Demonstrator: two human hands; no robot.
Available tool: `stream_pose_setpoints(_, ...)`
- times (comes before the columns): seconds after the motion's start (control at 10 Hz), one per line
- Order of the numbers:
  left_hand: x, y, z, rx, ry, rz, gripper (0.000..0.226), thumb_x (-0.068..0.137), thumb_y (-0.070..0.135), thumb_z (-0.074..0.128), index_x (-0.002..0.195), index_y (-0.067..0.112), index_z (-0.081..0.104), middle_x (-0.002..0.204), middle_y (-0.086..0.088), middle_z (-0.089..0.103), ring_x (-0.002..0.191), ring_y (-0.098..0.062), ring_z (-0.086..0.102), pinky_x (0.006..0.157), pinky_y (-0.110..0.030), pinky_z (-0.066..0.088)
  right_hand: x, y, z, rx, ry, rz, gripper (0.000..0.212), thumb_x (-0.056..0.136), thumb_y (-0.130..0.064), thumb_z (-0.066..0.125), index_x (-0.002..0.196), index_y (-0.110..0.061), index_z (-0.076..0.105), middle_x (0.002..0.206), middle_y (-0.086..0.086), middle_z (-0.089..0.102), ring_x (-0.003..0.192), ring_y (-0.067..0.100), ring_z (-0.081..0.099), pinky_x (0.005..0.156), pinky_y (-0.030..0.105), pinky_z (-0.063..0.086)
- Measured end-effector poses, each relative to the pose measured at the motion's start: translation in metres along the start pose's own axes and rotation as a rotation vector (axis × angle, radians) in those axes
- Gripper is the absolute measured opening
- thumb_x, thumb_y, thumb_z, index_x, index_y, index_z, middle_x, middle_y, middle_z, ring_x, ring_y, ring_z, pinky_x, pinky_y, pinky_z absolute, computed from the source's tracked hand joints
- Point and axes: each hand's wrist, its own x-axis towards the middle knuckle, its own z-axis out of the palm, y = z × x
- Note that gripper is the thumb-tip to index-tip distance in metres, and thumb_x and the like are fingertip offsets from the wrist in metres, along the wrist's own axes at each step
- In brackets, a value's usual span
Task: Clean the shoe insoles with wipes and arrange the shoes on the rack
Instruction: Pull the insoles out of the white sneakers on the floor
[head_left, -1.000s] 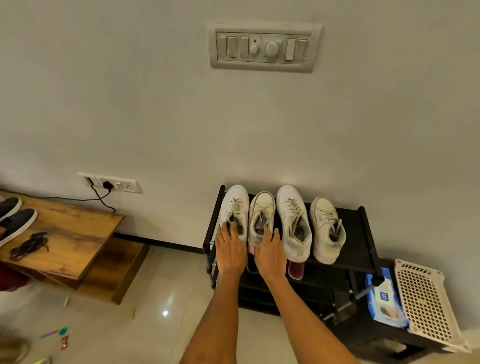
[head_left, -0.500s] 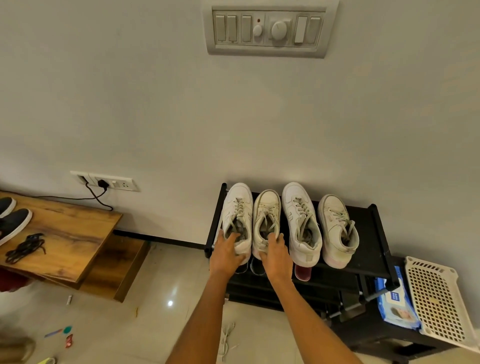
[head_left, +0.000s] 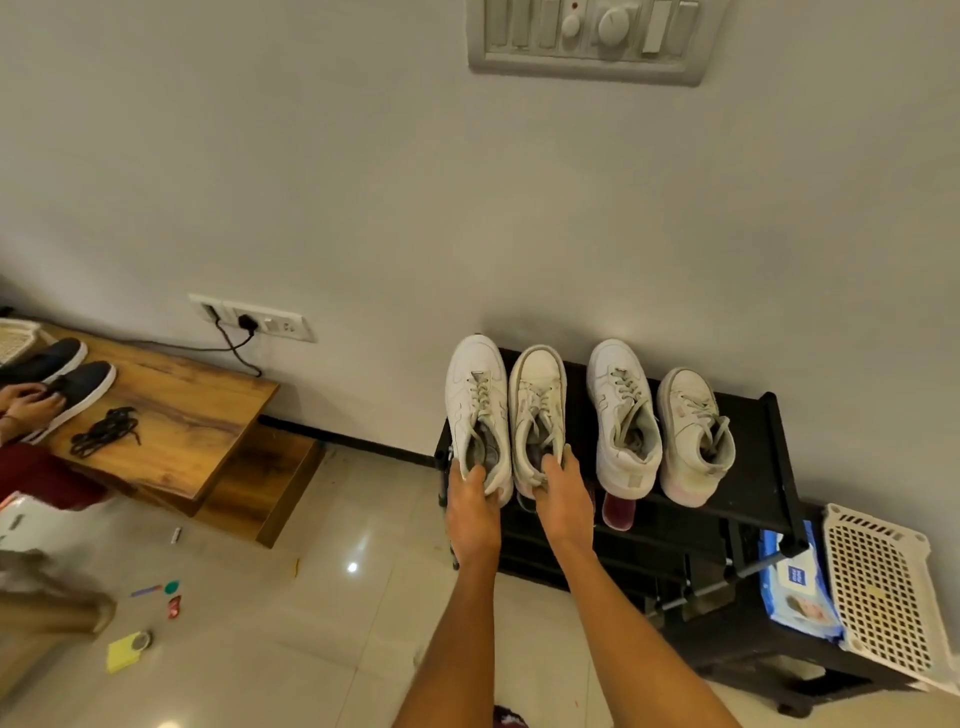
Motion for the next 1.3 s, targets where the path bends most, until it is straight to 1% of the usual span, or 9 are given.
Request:
stream_pose_setpoints(0.1, -0.012, -0.017, -0.015, -0.052, 0.023, -0.055, 0.041, 0.092, 0.011, 0.054, 0.131, 0.005, 0.045, 0.137, -0.013, 0.041, 0.119, -0.031, 0.047, 0.092, -0.034, 0.043, -0.01, -0.015, 0.006, 0.128, -0.099, -0.037, 0.049, 0.091, -0.01, 0.051, 0.138, -0.012, 0.041, 0.15, 0.01, 0.027, 0.129, 0.032, 0.04, 0.101, 0.038, 0.039)
stream_pose_setpoints(0.2, -0.035, -0.03, -0.037, -0.14, 0.159, -0.176, 0.035, 0.093, 0.012, 0.051, 0.126, 0.003, 0.047, 0.138, -0.013, 0.041, 0.114, -0.029, 0.05, 0.089, -0.033, 0.046, -0.024, -0.04, 0.01, 0.123, -0.149, -0.096, 0.047, 0.094, -0.02, 0.05, 0.138, -0.023, 0.037, 0.15, -0.001, 0.03, 0.118, 0.015, 0.05, 0.09, 0.022, 0.045)
stream_pose_setpoints(0.3, -0.056, -0.053, -0.05, -0.09, 0.312, -0.211, 0.012, 0.089, 0.008, 0.057, 0.101, 0.008, 0.055, 0.142, -0.007, 0.041, 0.104, -0.02, 0.058, 0.077, -0.02, 0.047, -0.04, -0.055, 0.031, 0.03, -0.254, -0.266, 0.048, 0.091, -0.009, 0.05, 0.138, -0.017, 0.04, 0.154, 0.005, 0.02, 0.13, 0.03, 0.04, 0.1, 0.038, 0.043)
stream_pose_setpoints(0.6, -0.126, -0.156, -0.057, -0.06, 0.471, -0.585, 0.013, 0.082, 0.001, 0.057, 0.091, 0.009, 0.053, 0.118, -0.005, 0.053, 0.082, -0.008, 0.044, 0.061, -0.016, 0.034, -0.097, -0.059, 0.118, -0.228, -0.575, -0.622, 0.035, 0.088, -0.013, 0.059, 0.121, -0.015, 0.048, 0.142, 0.005, 0.036, 0.114, 0.021, 0.052, 0.086, 0.03, 0.049)
stream_pose_setpoints(0.7, -0.148, -0.205, -0.036, -0.071, 0.465, -0.738, 0.012, 0.085, 0.005, 0.059, 0.096, 0.006, 0.055, 0.118, -0.007, 0.053, 0.087, -0.015, 0.052, 0.058, -0.007, 0.031, -0.112, -0.04, 0.177, -0.263, -0.684, -0.691, 0.039, 0.086, -0.009, 0.061, 0.123, -0.012, 0.051, 0.142, 0.01, 0.039, 0.116, 0.025, 0.052, 0.089, 0.034, 0.05)
stream_pose_setpoints(0.8, -0.16, -0.266, 0.0, -0.122, 0.381, -0.88, 0.032, 0.092, 0.005, 0.053, 0.124, -0.001, 0.05, 0.126, -0.013, 0.046, 0.111, -0.028, 0.05, 0.075, -0.006, 0.035, -0.128, -0.004, 0.25, -0.299, -0.803, -0.71, 0.032, 0.086, -0.008, 0.06, 0.118, -0.01, 0.054, 0.143, 0.014, 0.04, 0.118, 0.029, 0.052, 0.088, 0.036, 0.049)
stream_pose_setpoints(1.0, -0.184, -0.425, 0.117, -0.138, 0.448, -1.133, 0.018, 0.083, 0.01, 0.065, 0.1, 0.01, 0.061, 0.113, -0.004, 0.055, 0.085, -0.015, 0.052, 0.066, -0.019, 0.034, -0.156, 0.104, 0.429, -0.351, -0.994, -0.718, 0.031, 0.083, -0.005, 0.057, 0.114, -0.011, 0.054, 0.142, 0.012, 0.04, 0.117, 0.031, 0.052, 0.082, 0.034, 0.048)
stream_pose_setpoints(1.1, -0.189, -0.505, 0.173, -0.114, 0.466, -1.192, 0.019, 0.082, 0.015, 0.066, 0.098, 0.007, 0.059, 0.114, -0.009, 0.056, 0.092, -0.028, 0.055, 0.066, -0.026, 0.033, -0.16, 0.155, 0.518, -0.382, -1.037, -0.717, 0.034, 0.083, -0.007, 0.056, 0.116, -0.014, 0.052, 0.144, 0.011, 0.036, 0.118, 0.031, 0.051, 0.083, 0.035, 0.048)
stream_pose_setpoints(1.3, -0.194, -0.62, 0.255, -0.025, 0.522, -1.19, 0.021, 0.083, 0.014, 0.064, 0.101, 0.007, 0.055, 0.12, -0.01, 0.053, 0.093, -0.03, 0.056, 0.065, -0.026, 0.034, -0.165, 0.212, 0.654, -0.267, -1.04, -0.711, 0.039, 0.089, -0.008, 0.05, 0.127, -0.015, 0.048, 0.141, 0.01, 0.039, 0.119, 0.032, 0.048, 0.092, 0.037, 0.043)
